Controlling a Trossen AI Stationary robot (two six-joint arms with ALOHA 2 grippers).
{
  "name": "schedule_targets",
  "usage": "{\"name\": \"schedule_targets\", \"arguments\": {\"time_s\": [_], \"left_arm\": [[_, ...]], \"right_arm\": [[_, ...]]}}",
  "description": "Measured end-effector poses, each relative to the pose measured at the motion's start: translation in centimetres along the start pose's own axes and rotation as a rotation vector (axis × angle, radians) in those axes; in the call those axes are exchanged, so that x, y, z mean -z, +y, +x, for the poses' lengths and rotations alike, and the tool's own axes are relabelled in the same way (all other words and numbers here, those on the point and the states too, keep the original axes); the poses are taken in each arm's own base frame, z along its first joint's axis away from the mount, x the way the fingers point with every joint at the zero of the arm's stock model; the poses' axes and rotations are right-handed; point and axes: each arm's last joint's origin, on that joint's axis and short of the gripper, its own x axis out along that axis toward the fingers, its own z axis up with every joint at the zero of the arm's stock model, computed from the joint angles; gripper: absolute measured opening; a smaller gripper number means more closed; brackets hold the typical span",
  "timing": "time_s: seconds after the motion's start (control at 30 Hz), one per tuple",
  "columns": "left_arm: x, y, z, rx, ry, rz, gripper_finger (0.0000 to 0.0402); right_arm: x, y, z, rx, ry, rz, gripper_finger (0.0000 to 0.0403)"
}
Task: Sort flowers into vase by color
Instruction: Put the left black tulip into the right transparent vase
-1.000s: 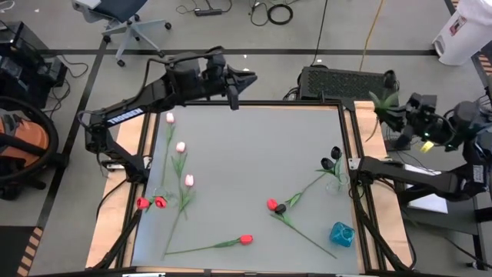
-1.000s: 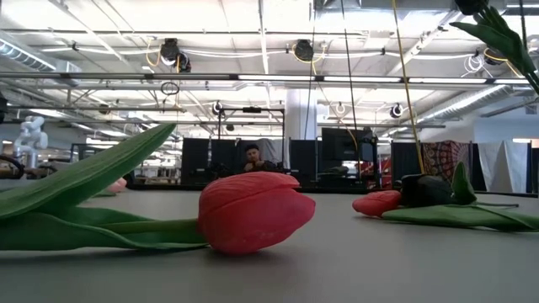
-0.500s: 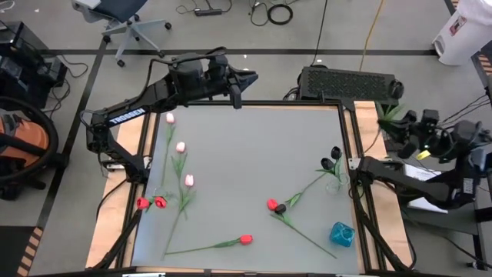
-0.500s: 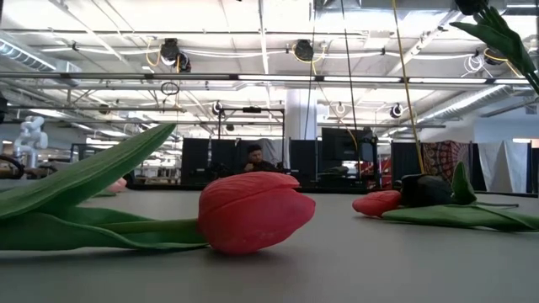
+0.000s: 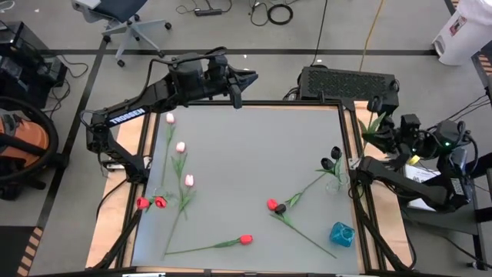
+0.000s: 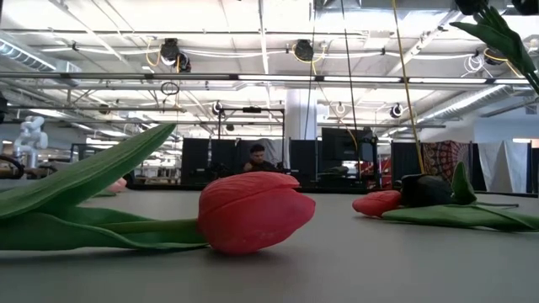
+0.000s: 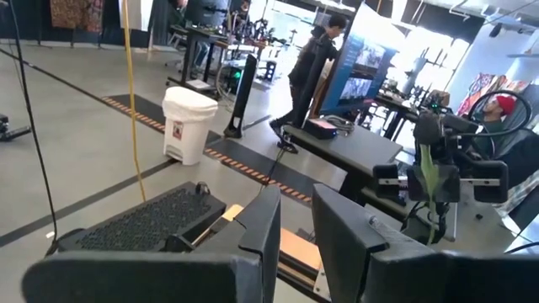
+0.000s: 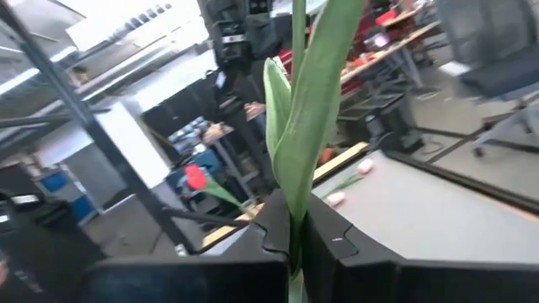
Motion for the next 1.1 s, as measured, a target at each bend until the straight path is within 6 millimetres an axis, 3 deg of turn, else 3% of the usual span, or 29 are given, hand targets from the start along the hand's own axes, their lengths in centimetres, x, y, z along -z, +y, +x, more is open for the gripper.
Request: {"name": "schedule_targets", "arguments": {"time_s": [0.2, 0.53, 1.1], "left_arm": [[0.0, 0.0, 0.0, 0.0, 0.0, 0.0, 0.0077], [0.0, 0.0, 0.0, 0.0, 0.0, 0.0, 0.0077], [0.0, 0.0, 0.0, -0.001, 0.0, 0.0, 0.0077]], "right_arm": [[0.1, 0.2, 0.0, -0.061, 0.045, 0.042, 0.0], [1.1, -0.4, -0.1, -0.002, 0.137, -0.007, 0.0], [0.9, -0.4, -0.1, -0.003, 0.115, -0.042, 0.0]]}}
